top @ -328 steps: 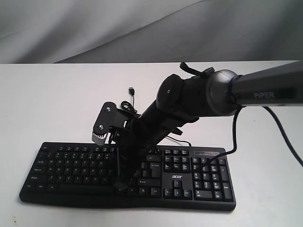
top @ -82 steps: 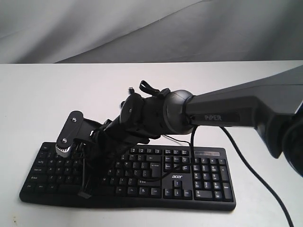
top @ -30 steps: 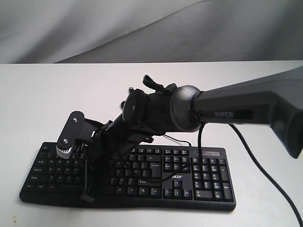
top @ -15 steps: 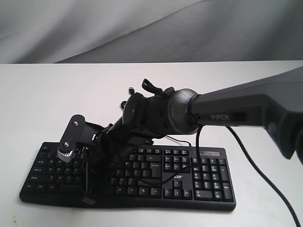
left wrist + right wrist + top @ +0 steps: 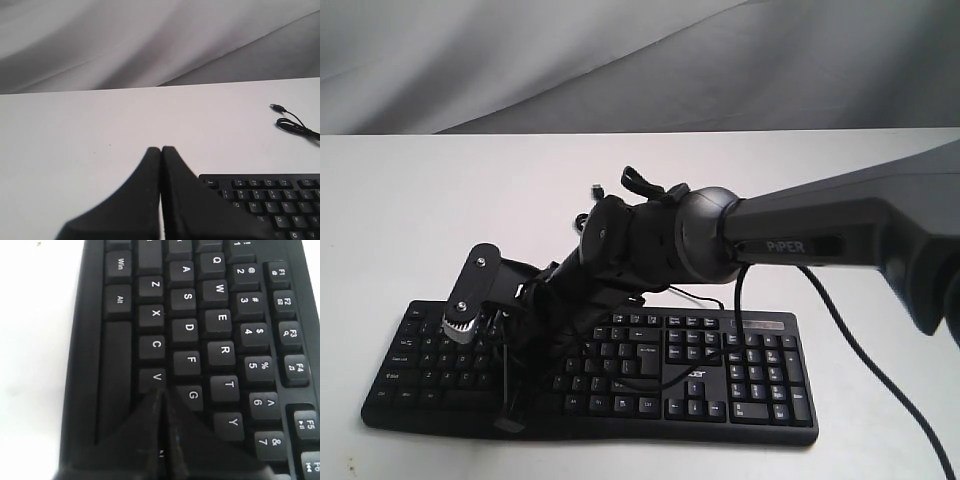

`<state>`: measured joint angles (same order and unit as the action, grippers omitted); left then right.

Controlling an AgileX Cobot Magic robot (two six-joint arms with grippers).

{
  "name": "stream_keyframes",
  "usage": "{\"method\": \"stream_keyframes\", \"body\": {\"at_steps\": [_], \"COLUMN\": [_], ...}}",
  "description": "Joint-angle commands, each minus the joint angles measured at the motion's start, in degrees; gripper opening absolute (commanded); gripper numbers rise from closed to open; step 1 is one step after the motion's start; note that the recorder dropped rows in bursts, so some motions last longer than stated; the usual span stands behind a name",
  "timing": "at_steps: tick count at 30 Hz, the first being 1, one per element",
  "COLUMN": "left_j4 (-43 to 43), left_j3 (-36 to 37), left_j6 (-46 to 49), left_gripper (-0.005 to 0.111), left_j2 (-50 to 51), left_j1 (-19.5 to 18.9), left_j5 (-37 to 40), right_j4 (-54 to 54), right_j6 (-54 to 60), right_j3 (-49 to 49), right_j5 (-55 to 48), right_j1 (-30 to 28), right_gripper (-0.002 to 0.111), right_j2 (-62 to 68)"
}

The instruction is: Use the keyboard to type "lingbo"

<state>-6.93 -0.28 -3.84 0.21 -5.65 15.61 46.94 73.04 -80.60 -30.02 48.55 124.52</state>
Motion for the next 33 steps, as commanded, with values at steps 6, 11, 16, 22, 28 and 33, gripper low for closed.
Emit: {"method": "stream_keyframes", "body": {"at_steps": [6, 11, 16, 22, 28, 33], "left_j4": [0.2, 0.2, 0.2, 0.2, 0.2, 0.2], "left_j3": [0.3, 0.3, 0.3, 0.3, 0.3, 0.3], "left_j6": [-0.1, -0.1, -0.1, -0.1, -0.1, -0.1], "left_gripper": [0.001, 0.001, 0.001, 0.001, 0.001, 0.001], "left_j2": [-0.2, -0.2, -0.2, -0.2, -0.2, -0.2], "left_j1": [-0.1, -0.1, -0.1, -0.1, -0.1, -0.1], "left_j5": [-0.4, -0.4, -0.4, -0.4, -0.4, -0.4], "right_j4": [1.2, 1.2, 1.2, 0.8, -6.6, -5.9], "right_j6": [1.5, 1.6, 1.6, 1.6, -2.9, -3.0], "right_j3": [0.1, 0.1, 0.1, 0.1, 0.4, 6.5], "right_j5": [-1.0, -1.0, -1.0, -1.1, -0.4, 0.9], "right_j1": [0.4, 0.4, 0.4, 0.4, -1.0, -6.5], "right_gripper": [0.0, 0.0, 0.0, 0.0, 0.0, 0.0], "right_j2": [-0.1, -0.1, -0.1, 1.0, -5.6, -7.7]}}
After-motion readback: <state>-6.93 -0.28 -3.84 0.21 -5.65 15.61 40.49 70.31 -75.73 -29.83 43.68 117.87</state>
